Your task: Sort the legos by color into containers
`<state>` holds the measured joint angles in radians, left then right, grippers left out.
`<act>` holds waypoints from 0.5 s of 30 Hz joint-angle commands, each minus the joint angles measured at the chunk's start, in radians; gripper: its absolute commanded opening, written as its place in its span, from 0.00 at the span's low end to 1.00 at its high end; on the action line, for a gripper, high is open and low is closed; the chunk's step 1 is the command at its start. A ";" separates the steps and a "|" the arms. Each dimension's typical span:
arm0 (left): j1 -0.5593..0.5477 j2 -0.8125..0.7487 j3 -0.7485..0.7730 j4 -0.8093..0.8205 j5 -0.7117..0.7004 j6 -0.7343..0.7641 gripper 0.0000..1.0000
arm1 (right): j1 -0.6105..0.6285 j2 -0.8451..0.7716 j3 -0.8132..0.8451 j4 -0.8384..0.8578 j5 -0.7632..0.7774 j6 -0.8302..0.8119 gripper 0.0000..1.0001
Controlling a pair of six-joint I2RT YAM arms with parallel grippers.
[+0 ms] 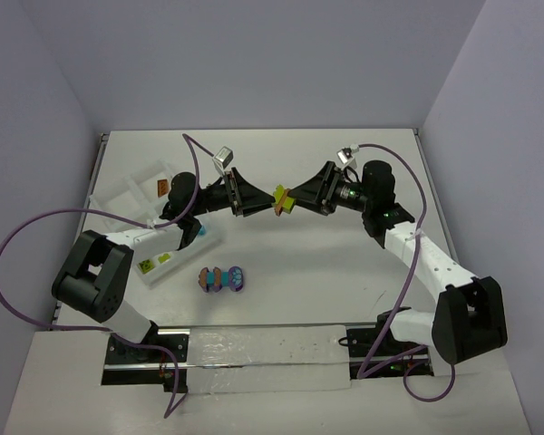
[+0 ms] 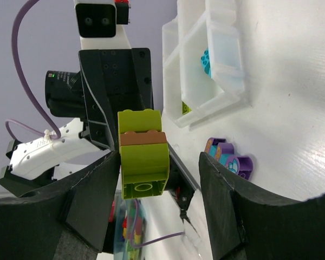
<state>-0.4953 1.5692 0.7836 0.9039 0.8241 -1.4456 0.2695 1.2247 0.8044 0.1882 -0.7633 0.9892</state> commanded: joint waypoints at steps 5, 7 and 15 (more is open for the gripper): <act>0.006 -0.006 0.025 0.035 -0.025 0.016 0.00 | -0.003 0.000 -0.022 0.088 -0.086 0.018 0.64; 0.006 -0.007 0.027 0.035 -0.026 0.016 0.00 | 0.000 0.008 -0.024 0.112 -0.099 0.034 0.64; 0.005 -0.014 0.027 0.025 -0.027 0.023 0.00 | 0.025 0.032 -0.018 0.176 -0.111 0.074 0.64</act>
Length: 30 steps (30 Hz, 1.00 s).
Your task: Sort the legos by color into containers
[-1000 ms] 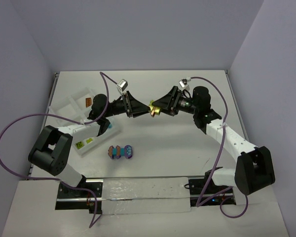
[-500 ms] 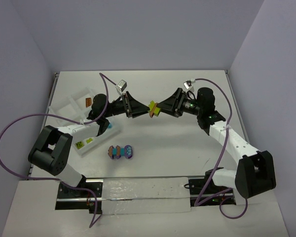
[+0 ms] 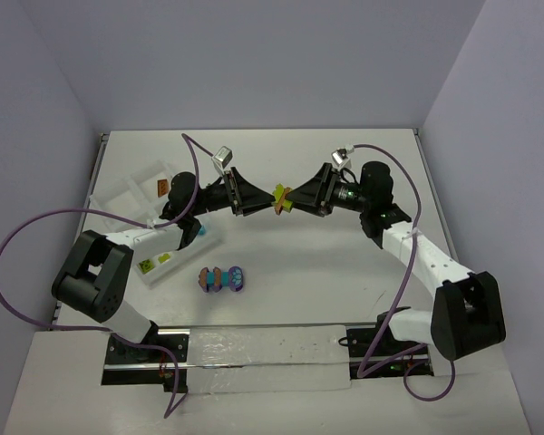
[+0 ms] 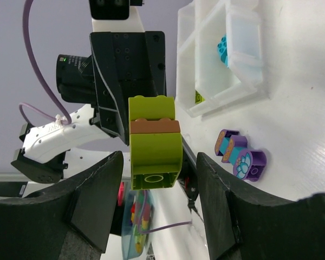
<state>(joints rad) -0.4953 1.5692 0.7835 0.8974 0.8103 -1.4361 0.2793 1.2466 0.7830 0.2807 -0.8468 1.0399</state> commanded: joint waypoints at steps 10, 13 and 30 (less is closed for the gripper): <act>0.000 -0.030 0.016 0.028 -0.015 0.018 0.00 | 0.040 0.041 0.019 0.149 -0.025 0.063 0.37; 0.001 -0.039 0.013 0.022 -0.017 0.023 0.00 | 0.040 0.033 0.003 0.153 -0.022 0.067 0.06; 0.040 -0.077 0.011 0.005 -0.011 0.031 0.00 | -0.017 -0.012 -0.111 0.180 -0.075 0.049 0.00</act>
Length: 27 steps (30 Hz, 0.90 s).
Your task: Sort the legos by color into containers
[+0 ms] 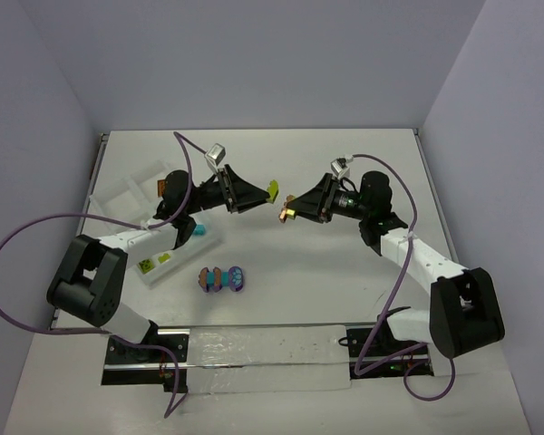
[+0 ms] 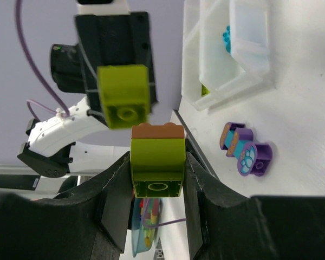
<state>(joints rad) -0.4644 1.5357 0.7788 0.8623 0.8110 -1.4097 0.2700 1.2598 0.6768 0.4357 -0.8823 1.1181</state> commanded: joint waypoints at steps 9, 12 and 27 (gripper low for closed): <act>0.052 -0.157 0.013 -0.200 -0.054 0.152 0.00 | -0.008 -0.084 0.113 -0.436 0.126 -0.317 0.00; 0.103 -0.318 0.102 -0.776 -0.235 0.396 0.00 | -0.022 -0.118 0.148 -0.552 0.227 -0.402 0.00; 0.211 -0.495 0.340 -2.015 -1.348 0.256 0.00 | -0.040 -0.080 0.170 -0.574 0.223 -0.449 0.00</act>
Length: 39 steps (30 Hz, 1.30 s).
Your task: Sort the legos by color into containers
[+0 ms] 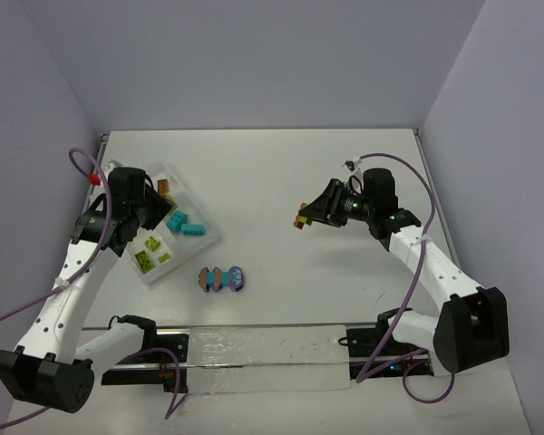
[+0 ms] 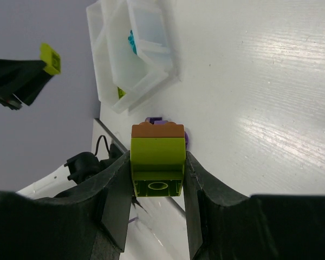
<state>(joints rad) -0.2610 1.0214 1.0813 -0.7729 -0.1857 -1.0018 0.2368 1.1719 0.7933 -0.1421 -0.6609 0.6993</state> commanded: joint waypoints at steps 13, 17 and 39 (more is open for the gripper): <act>0.060 0.098 -0.048 -0.338 -0.386 -0.200 0.15 | -0.008 0.006 0.038 0.036 -0.020 -0.012 0.00; 0.083 0.105 -0.083 -0.235 -0.339 -0.144 0.59 | -0.007 0.000 0.037 0.036 -0.020 -0.009 0.00; -0.198 0.254 0.019 0.491 0.785 0.323 0.69 | -0.006 0.019 0.060 0.100 -0.103 0.039 0.00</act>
<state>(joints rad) -0.3914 1.2314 1.0767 -0.5192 0.2483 -0.7034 0.2367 1.1849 0.7977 -0.1196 -0.7123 0.7128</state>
